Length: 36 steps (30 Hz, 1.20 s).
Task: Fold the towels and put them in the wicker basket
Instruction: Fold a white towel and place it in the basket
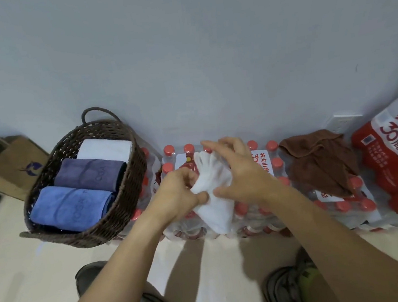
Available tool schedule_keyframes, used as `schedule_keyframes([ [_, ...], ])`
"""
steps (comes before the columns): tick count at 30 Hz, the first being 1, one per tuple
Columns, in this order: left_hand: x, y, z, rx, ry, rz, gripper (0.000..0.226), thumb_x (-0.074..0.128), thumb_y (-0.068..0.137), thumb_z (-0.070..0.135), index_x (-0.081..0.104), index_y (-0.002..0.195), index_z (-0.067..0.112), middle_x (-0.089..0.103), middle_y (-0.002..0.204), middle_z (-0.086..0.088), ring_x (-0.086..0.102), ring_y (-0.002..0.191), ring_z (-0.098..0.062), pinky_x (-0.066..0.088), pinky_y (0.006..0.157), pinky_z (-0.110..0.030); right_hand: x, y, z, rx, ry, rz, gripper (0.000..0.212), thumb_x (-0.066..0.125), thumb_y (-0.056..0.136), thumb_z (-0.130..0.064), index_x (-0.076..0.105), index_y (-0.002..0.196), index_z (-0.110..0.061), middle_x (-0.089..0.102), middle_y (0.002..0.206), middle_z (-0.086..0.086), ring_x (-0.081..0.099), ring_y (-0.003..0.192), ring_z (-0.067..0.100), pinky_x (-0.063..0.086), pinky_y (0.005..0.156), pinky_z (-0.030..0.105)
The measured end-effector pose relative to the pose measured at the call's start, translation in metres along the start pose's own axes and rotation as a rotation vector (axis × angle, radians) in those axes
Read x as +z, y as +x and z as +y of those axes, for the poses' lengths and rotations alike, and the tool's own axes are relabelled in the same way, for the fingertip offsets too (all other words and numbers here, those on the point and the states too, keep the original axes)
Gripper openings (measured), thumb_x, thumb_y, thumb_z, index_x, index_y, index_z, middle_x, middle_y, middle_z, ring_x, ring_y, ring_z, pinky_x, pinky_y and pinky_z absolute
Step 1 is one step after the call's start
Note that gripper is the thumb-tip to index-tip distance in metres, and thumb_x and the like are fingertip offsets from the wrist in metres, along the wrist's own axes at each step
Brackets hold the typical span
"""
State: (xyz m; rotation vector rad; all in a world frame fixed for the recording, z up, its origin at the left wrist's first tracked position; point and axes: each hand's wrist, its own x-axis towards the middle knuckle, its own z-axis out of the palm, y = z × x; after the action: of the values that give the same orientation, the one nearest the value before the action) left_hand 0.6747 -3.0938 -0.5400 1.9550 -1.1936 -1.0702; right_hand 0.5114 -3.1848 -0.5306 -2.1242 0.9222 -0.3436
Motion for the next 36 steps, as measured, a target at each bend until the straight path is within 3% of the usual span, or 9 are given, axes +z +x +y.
schedule_keyframes([
  [4, -0.002, -0.008, 0.025, 0.26, -0.049, -0.103, 0.031, 0.077, 0.071, 0.001, 0.066, 0.094, 0.019, 0.07, 0.09, 0.005, 0.064, 0.077, -0.016, 0.052, 0.072, -0.033, -0.029, -0.002, -0.013, 0.016, -0.391, -0.157, 0.067, 0.084, 0.056, -0.031, 0.059, 0.117, -0.045, 0.019, 0.155, -0.013, 0.001, 0.147, 0.014, 0.01, 0.116, 0.04],
  [7, -0.004, -0.009, 0.035, 0.324, -0.166, -0.143, 0.031, 0.079, 0.075, 0.001, 0.069, 0.097, 0.02, 0.073, 0.095, 0.004, 0.068, 0.082, -0.012, 0.055, 0.073, -0.025, -0.06, -0.009, -0.011, 0.197, -0.376, -0.33, 0.039, 0.087, 0.059, -0.034, 0.066, 0.093, -0.03, 0.062, 0.117, -0.011, 0.056, 0.115, 0.018, 0.046, 0.094, 0.039],
  [11, 0.008, -0.001, 0.035, 0.263, -0.446, -0.191, 0.039, 0.071, 0.085, 0.0, 0.062, 0.117, 0.02, 0.075, 0.095, 0.0, 0.071, 0.085, -0.014, 0.055, 0.072, -0.023, -0.098, -0.027, 0.017, 0.291, -0.031, -0.433, 0.035, 0.088, 0.068, -0.032, 0.068, 0.094, -0.022, 0.073, 0.094, 0.0, 0.07, 0.086, 0.021, 0.059, 0.076, 0.042],
  [15, 0.042, 0.016, 0.024, 0.186, -0.443, 0.047, 0.061, 0.067, 0.091, 0.012, 0.038, 0.144, 0.026, 0.061, 0.127, -0.004, 0.062, 0.11, -0.012, 0.052, 0.095, -0.034, -0.095, -0.04, 0.068, 0.46, 0.584, -0.108, 0.047, 0.078, 0.081, -0.022, 0.062, 0.124, -0.01, 0.074, 0.108, 0.007, 0.073, 0.096, 0.023, 0.061, 0.078, 0.036],
  [18, 0.065, 0.016, 0.002, 0.292, -0.003, 0.146, 0.074, 0.068, 0.089, 0.023, 0.027, 0.15, 0.023, 0.038, 0.148, 0.004, 0.039, 0.132, -0.008, 0.033, 0.111, -0.027, -0.074, -0.046, 0.111, 0.64, 0.379, 0.242, 0.058, 0.077, 0.083, -0.028, 0.052, 0.133, -0.01, 0.065, 0.119, 0.005, 0.066, 0.103, 0.023, 0.056, 0.09, 0.038],
  [21, 0.088, 0.01, -0.014, 0.444, 0.202, 0.109, 0.059, 0.07, 0.085, 0.023, 0.047, 0.139, 0.018, 0.041, 0.143, 0.002, 0.037, 0.132, -0.011, 0.032, 0.111, -0.029, -0.065, -0.05, 0.134, 0.556, 0.181, 0.358, 0.039, 0.082, 0.077, -0.026, 0.064, 0.112, -0.022, 0.065, 0.105, -0.002, 0.063, 0.089, 0.012, 0.055, 0.085, 0.034],
  [24, 0.109, 0.009, -0.02, 0.522, 0.24, 0.08, 0.054, 0.07, 0.083, 0.025, 0.055, 0.134, 0.015, 0.044, 0.145, 0.001, 0.037, 0.136, -0.013, 0.029, 0.115, -0.031, -0.061, -0.049, 0.126, 0.404, 0.218, 0.17, 0.028, 0.088, 0.066, -0.027, 0.073, 0.09, -0.028, 0.07, 0.088, -0.01, 0.062, 0.074, 0.003, 0.052, 0.074, 0.026],
  [29, 0.127, 0.019, -0.034, 0.632, 0.358, -0.057, 0.07, 0.076, 0.079, 0.026, 0.048, 0.142, 0.012, 0.043, 0.151, -0.002, 0.031, 0.145, -0.018, 0.028, 0.117, -0.038, -0.044, -0.066, 0.114, 0.308, -0.091, -0.058, 0.07, 0.084, 0.041, -0.061, 0.071, 0.106, -0.037, 0.06, 0.116, -0.019, 0.051, 0.108, 0.005, 0.046, 0.09, 0.025],
  [36, 0.131, 0.029, -0.035, 0.6, 0.425, 0.019, 0.048, 0.077, 0.08, 0.016, 0.063, 0.126, 0.014, 0.061, 0.132, -0.003, 0.053, 0.128, -0.025, 0.045, 0.1, -0.047, -0.03, -0.098, 0.136, 0.164, -0.198, 0.087, 0.064, 0.088, 0.062, -0.016, 0.066, 0.122, -0.014, 0.057, 0.129, 0.001, 0.045, 0.121, 0.017, 0.039, 0.106, 0.034],
])
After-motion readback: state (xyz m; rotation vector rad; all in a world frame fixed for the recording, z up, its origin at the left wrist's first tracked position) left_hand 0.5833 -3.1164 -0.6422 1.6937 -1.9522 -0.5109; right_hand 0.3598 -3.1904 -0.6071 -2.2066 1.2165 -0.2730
